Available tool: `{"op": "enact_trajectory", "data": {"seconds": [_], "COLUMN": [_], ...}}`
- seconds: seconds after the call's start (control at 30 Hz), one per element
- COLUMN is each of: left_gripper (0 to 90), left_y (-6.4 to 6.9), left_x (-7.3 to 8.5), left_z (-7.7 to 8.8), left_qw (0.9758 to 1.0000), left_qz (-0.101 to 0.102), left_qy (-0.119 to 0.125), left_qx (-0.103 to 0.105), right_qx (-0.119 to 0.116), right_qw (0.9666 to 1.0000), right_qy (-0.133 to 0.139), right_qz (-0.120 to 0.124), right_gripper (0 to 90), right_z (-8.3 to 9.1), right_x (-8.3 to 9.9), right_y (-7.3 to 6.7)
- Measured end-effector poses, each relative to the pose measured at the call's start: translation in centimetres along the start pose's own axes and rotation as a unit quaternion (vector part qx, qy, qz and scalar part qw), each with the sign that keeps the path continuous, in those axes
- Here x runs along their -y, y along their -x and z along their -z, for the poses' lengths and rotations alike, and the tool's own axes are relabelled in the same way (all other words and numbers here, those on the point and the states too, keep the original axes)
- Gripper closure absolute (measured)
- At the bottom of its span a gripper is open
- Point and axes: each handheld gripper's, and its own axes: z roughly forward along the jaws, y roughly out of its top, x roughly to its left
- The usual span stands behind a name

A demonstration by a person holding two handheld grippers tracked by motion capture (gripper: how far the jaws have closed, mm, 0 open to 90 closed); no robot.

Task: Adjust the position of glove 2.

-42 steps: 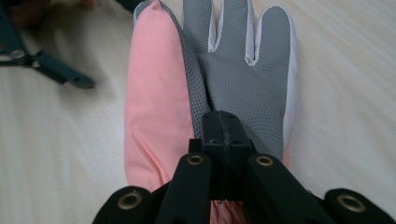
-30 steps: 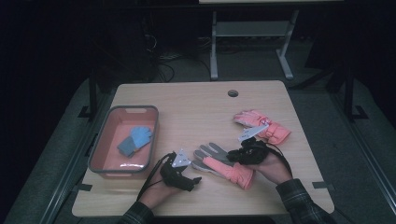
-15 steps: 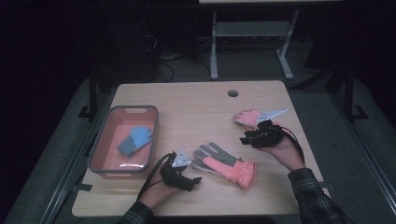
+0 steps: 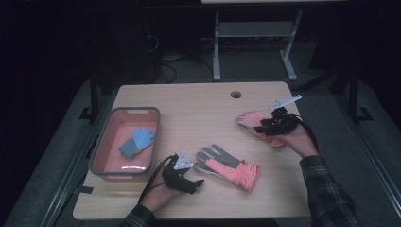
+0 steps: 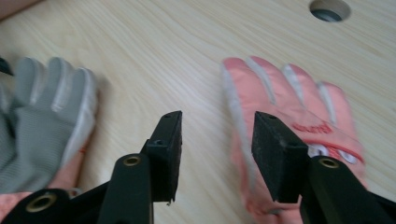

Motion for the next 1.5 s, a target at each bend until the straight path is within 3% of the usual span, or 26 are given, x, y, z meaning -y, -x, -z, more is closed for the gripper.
{"op": "enact_trajectory", "data": {"seconds": [0.3,0.4,0.53,0.6,0.73,0.83,0.93,1.03,1.3,1.5], "left_gripper": [12.8,12.8,12.8,12.9,12.8,12.9,12.9,12.9,12.9,12.9], "left_y": [0.0,0.0,0.0,0.0,0.0,0.0,0.0,0.0,0.0,0.0], "left_x": [0.0,0.0,0.0,0.0,0.0,0.0,0.0,0.0,0.0,0.0], "left_z": [0.0,0.0,0.0,0.0,0.0,0.0,0.0,0.0,0.0,0.0], "left_qw": [1.0,1.0,1.0,1.0,1.0,1.0,1.0,1.0,1.0,1.0], "left_qz": [0.0,0.0,-0.001,-0.001,-0.001,-0.001,-0.001,-0.001,0.0,0.0], "left_qy": [0.0,0.0,0.0,0.0,0.0,0.0,0.0,0.0,0.0,0.0], "left_qx": [0.0,0.0,0.0,0.0,0.0,0.0,0.0,0.001,0.0,0.001], "right_qx": [0.013,0.011,0.01,0.015,0.018,0.015,0.006,0.003,0.014,0.011], "right_qw": [0.9997,0.9998,0.9994,0.9988,0.9989,0.999,0.9992,0.9993,0.9998,0.9999], "right_qy": [-0.015,-0.014,-0.034,-0.047,-0.042,-0.043,-0.039,-0.035,-0.014,0.002], "right_qz": [-0.012,-0.01,-0.001,0.002,0.001,0.0,-0.01,-0.015,-0.008,-0.002], "right_gripper": [49.2,47.2,46.3,48.8,54.7,67.2,79.1,82.2,83.3,83.2], "right_z": [-0.6,-1.1,-2.1,-2.6,-2.8,-2.8,-2.7,-2.4,-0.3,1.4], "right_x": [0.6,0.8,1.2,1.5,1.8,2.0,2.2,2.2,1.6,0.6], "right_y": [2.3,3.0,3.4,3.5,3.6,3.5,3.7,3.8,3.3,1.9]}}
